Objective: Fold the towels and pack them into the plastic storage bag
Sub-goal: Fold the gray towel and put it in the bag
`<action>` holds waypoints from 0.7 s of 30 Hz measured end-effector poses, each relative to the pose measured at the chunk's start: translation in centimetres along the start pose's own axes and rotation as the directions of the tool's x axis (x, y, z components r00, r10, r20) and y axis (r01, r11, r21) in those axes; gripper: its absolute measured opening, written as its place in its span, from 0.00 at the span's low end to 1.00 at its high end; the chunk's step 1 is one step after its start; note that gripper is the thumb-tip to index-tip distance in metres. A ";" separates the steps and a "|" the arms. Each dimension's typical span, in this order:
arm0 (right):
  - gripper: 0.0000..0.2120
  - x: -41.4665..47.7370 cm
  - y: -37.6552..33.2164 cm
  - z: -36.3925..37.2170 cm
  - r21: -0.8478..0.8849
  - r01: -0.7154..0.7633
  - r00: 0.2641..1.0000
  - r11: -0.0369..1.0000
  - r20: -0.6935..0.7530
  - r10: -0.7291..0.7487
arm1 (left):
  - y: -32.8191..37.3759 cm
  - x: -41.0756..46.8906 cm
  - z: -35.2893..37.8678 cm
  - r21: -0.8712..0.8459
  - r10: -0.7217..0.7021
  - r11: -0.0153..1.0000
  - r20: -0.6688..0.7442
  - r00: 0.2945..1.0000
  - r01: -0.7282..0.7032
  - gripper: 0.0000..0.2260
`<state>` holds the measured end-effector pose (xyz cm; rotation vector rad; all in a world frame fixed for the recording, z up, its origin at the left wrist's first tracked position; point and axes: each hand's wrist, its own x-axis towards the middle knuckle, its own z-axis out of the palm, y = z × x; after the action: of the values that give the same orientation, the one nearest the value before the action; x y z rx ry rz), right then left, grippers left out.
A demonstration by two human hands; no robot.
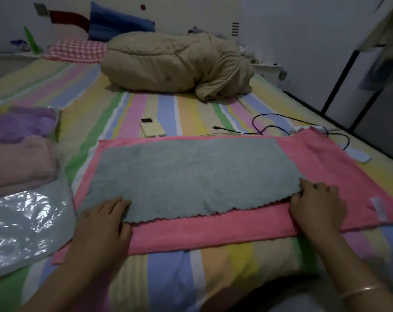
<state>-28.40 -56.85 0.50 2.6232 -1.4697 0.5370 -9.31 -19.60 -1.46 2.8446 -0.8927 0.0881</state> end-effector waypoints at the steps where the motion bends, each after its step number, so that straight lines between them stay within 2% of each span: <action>1: 0.23 0.0 -0.1 0.1 -0.031 0.009 0.999 0.999 0.036 -0.008 | -0.1 -0.1 0.0 0.016 -0.021 1.000 0.015 1.000 0.021 0.28; 4: 0.26 -0.2 -1.8 -0.1 0.099 0.076 0.992 0.992 0.094 -0.085 | -0.7 -0.6 0.0 0.023 -0.042 0.999 0.033 0.999 0.042 0.28; 6: 0.27 -0.8 -4.3 -0.4 0.215 0.215 0.975 0.953 0.005 -0.221 | -0.9 -0.8 -0.3 -0.031 -0.013 0.999 0.007 1.000 0.014 0.29; 8: 0.29 -2.2 -8.2 -1.3 0.345 0.385 0.922 0.856 -0.093 -0.377 | -1.2 -0.8 -0.7 -0.207 0.001 0.978 -0.071 0.997 -0.016 0.27; 9: 0.31 -3.2 -10.5 -1.9 0.417 0.448 0.887 0.791 -0.095 -0.452 | -1.4 -0.7 -1.3 -0.328 -0.023 0.945 -0.074 0.997 -0.003 0.25; 11: 0.33 -5.6 -15.1 -3.2 0.534 0.558 0.783 0.635 -0.086 -0.615 | -1.4 -0.3 -2.6 -0.563 -0.128 0.821 -0.017 0.992 0.096 0.18; 12: 0.33 -7.0 -17.2 -3.6 0.576 0.620 0.709 0.533 -0.120 -0.695 | -1.3 0.2 -3.3 -0.695 -0.206 0.695 0.050 0.977 0.183 0.15; 13: 0.32 -8.3 -19.1 -3.8 0.605 0.670 0.627 0.430 -0.151 -0.765 | -1.1 0.6 -4.0 -0.809 -0.279 0.526 0.129 0.952 0.264 0.16; 15: 0.28 -10.9 -21.9 -4.2 0.639 0.723 0.469 0.263 -0.174 -0.866 | -0.9 0.9 -5.1 -0.895 -0.367 0.244 0.272 0.890 0.374 0.12; 16: 0.27 -11.6 -22.9 -4.3 0.655 0.728 0.398 0.203 -0.163 -0.903 | -1.0 0.7 -5.5 -0.911 -0.353 0.166 0.303 0.885 0.378 0.11; 17: 0.26 -12.1 -23.4 -4.4 0.683 0.710 0.347 0.173 -0.125 -0.929 | -1.2 0.6 -5.6 -0.913 -0.337 0.102 0.341 0.878 0.394 0.14; 19: 0.28 -12.1 -23.9 -4.3 0.758 0.624 0.296 0.187 -0.008 -0.955 | -1.1 0.1 -6.0 -0.884 -0.312 0.061 0.423 0.851 0.463 0.17; 21: 0.30 -10.9 -24.0 -4.0 0.805 0.546 0.321 0.232 0.056 -0.946 | -1.6 0.2 -5.5 -0.884 -0.335 0.077 0.413 0.847 0.461 0.09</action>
<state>-14.42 -34.24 2.79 3.7468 0.5381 0.1312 -8.25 -17.47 3.73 1.6610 0.0406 -0.5326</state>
